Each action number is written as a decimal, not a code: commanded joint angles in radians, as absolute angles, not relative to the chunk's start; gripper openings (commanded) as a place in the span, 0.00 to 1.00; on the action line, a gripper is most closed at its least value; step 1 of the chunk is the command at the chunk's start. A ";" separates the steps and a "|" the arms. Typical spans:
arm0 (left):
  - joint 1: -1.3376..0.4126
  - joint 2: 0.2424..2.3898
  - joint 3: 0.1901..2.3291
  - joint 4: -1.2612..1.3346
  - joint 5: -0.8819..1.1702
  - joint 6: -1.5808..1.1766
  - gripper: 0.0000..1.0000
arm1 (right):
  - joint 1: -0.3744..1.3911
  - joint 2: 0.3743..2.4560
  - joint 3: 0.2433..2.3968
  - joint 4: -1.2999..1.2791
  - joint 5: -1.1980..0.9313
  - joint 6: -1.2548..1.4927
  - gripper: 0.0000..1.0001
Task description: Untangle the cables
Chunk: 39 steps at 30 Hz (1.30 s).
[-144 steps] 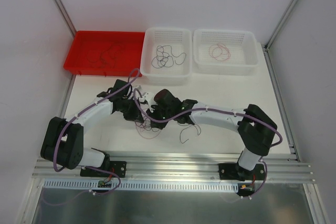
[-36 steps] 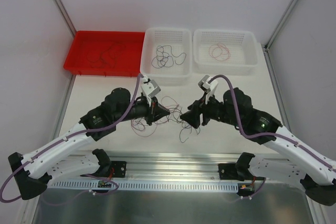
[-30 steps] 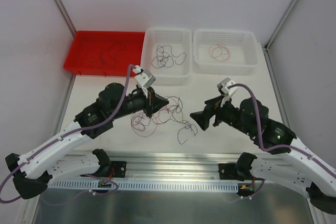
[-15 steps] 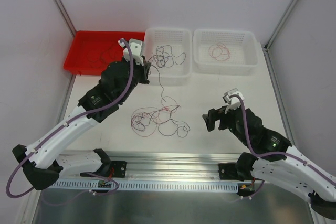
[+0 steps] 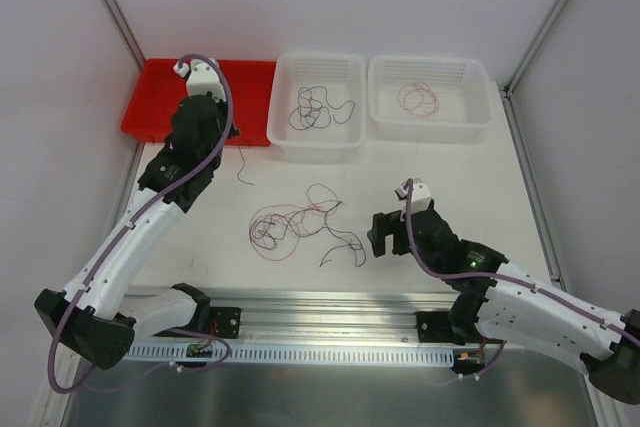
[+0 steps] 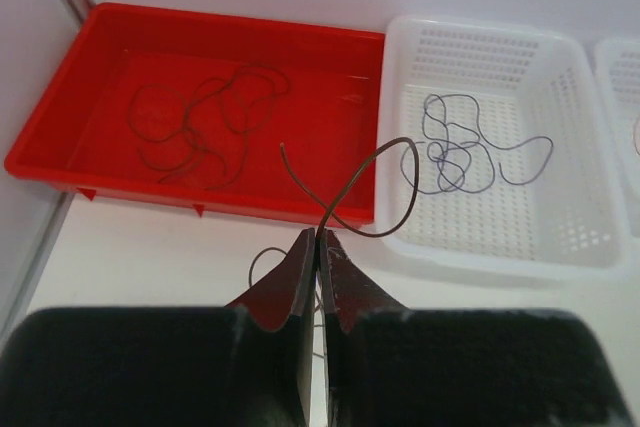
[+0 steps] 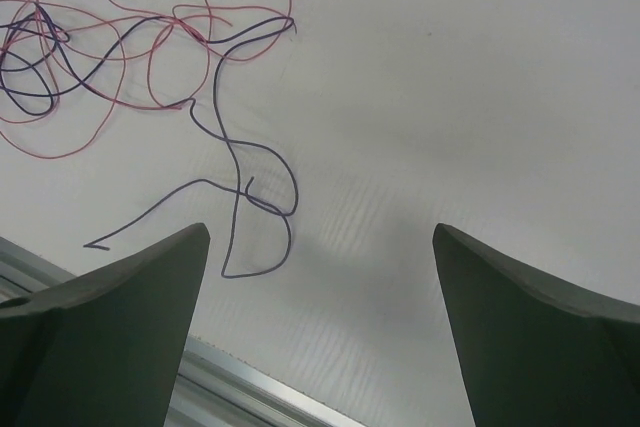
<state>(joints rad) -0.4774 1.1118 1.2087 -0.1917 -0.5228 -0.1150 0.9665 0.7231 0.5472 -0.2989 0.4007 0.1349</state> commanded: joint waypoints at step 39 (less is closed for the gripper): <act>-0.075 1.583 1.482 -0.227 -0.119 -0.162 0.99 | 0.971 0.920 0.595 -0.190 0.305 0.239 0.97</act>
